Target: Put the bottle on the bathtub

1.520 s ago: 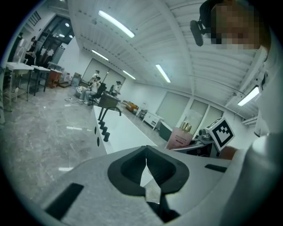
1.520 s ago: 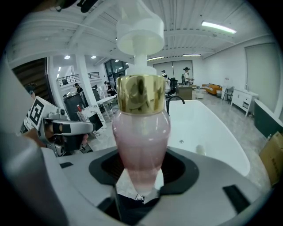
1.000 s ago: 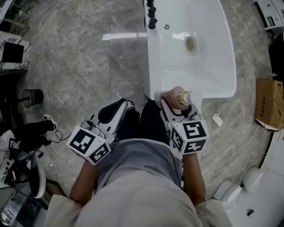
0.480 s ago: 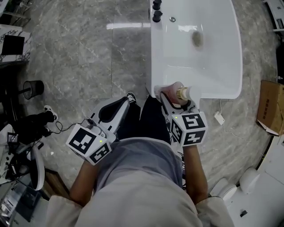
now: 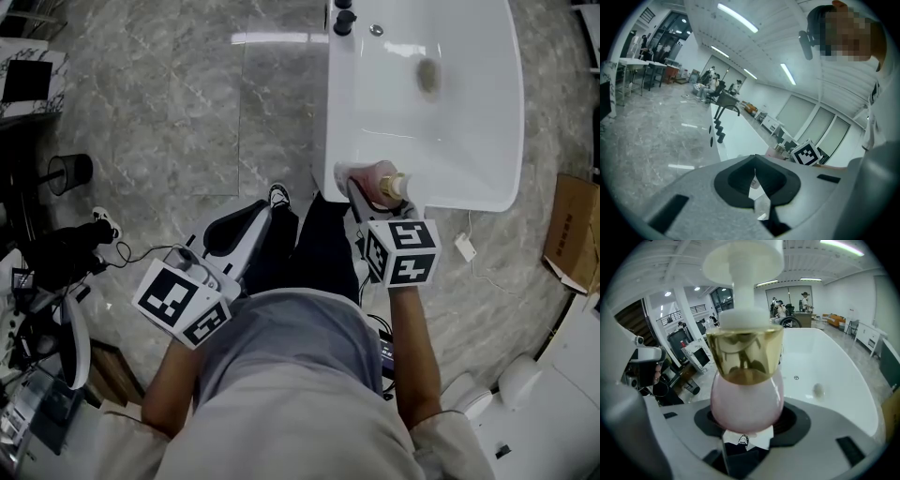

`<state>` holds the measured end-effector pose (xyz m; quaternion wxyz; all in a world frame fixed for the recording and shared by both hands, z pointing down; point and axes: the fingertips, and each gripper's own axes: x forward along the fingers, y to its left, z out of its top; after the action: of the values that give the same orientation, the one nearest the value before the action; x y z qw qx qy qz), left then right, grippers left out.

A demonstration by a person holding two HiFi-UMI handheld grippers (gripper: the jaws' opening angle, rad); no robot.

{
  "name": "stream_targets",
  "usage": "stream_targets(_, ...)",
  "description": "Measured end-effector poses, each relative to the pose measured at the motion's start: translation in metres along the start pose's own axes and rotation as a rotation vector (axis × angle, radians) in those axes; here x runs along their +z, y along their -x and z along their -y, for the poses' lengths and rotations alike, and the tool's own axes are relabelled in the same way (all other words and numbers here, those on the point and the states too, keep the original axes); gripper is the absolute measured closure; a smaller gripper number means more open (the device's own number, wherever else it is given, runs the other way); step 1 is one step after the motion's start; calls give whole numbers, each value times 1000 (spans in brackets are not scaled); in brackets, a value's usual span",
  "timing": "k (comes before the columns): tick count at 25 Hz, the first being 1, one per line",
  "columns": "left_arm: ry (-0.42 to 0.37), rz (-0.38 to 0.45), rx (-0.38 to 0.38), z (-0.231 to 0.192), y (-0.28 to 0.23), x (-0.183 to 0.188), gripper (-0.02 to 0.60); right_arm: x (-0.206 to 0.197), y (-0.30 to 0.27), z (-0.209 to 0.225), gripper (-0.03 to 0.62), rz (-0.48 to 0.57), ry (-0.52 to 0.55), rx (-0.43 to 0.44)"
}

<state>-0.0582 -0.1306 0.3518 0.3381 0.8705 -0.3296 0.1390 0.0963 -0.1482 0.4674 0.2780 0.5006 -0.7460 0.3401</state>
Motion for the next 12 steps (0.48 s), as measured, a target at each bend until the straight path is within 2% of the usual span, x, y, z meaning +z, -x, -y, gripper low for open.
stream_targets(12, 12, -40, 23, -7, -6, -20, 572, -24, -50, 27, 375, -54, -9, -24)
